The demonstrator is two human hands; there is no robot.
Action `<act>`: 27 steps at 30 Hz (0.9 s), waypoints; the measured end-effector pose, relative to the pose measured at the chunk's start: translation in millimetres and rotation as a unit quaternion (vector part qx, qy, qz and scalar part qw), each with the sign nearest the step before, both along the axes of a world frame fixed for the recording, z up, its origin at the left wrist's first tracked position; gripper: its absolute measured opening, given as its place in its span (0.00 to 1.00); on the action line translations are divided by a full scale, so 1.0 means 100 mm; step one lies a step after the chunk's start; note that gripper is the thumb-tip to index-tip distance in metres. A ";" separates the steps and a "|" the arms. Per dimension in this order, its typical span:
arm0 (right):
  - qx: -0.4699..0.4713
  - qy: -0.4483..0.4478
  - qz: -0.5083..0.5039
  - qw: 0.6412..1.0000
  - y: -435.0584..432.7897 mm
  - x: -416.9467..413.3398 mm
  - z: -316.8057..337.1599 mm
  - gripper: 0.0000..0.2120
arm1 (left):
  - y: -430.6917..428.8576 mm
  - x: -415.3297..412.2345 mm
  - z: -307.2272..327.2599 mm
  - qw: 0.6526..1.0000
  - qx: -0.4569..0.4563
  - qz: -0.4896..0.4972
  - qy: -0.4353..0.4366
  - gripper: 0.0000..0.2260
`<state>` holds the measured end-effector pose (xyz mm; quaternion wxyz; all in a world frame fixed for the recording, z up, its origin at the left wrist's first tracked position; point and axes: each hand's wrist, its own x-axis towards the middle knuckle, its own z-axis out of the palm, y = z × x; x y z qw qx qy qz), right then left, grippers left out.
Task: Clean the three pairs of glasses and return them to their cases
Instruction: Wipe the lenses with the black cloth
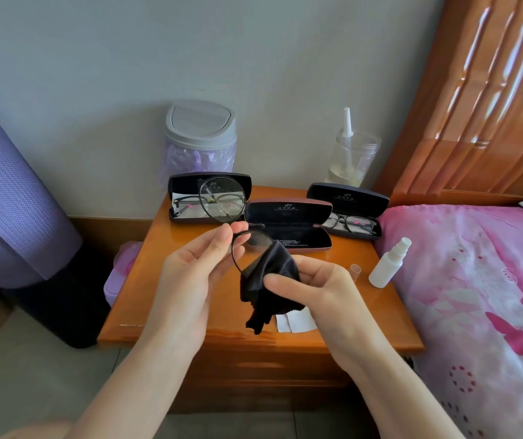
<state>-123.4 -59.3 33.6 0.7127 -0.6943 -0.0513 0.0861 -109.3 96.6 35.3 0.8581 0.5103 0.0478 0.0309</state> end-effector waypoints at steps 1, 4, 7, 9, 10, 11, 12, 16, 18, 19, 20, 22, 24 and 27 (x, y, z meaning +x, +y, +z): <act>0.006 0.003 -0.003 1.000 -0.02 0.01 0.00 0.11 | -0.01 0.00 0.00 1.000 0.002 0.000 -0.001 0.10; 0.009 0.007 -0.023 1.000 -0.02 0.04 0.00 0.17 | -0.02 -0.01 0.00 1.000 0.017 -0.002 -0.003 0.11; 0.024 0.008 -0.038 0.999 0.01 0.09 0.02 0.18 | -0.04 -0.03 -0.01 0.999 0.048 -0.016 -0.012 0.11; 0.034 0.004 -0.051 0.998 0.04 0.11 0.04 0.19 | -0.05 -0.03 -0.02 0.997 0.065 -0.021 -0.020 0.11; 0.037 0.002 -0.058 0.998 0.06 0.12 0.05 0.20 | -0.05 -0.04 -0.02 0.997 0.070 -0.019 -0.023 0.11; 0.040 0.001 -0.063 0.997 0.09 0.12 0.06 0.20 | -0.05 -0.04 -0.02 0.997 0.075 -0.016 -0.026 0.11; 0.042 0.000 -0.068 0.997 0.12 0.12 0.06 0.20 | -0.05 -0.04 -0.02 0.996 0.079 -0.013 -0.029 0.11; 0.049 0.014 -0.089 0.995 0.23 0.13 0.03 0.17 | -0.08 -0.06 -0.04 0.996 0.087 -0.006 -0.028 0.08; 0.052 0.031 -0.089 0.994 0.26 0.12 0.01 0.12 | -0.08 -0.07 -0.05 0.996 0.087 -0.004 -0.027 0.09; 0.061 0.044 -0.081 0.994 0.28 0.12 0.01 0.12 | -0.08 -0.07 -0.06 0.996 0.086 -0.004 -0.026 0.11; 0.072 0.058 -0.072 0.993 0.29 0.11 0.01 0.13 | -0.08 -0.07 -0.06 0.996 0.084 -0.002 -0.024 0.11; 0.084 0.074 -0.054 0.992 0.30 0.10 0.01 0.13 | -0.07 -0.07 -0.05 0.997 0.077 0.004 -0.018 0.12; 0.090 0.083 -0.044 0.992 0.30 0.09 0.02 0.13 | -0.08 -0.07 -0.04 0.998 0.065 0.003 -0.016 0.11; 0.095 0.086 -0.044 0.991 0.31 0.08 0.05 0.10 | -0.08 -0.06 -0.03 0.997 0.069 0.004 -0.020 0.08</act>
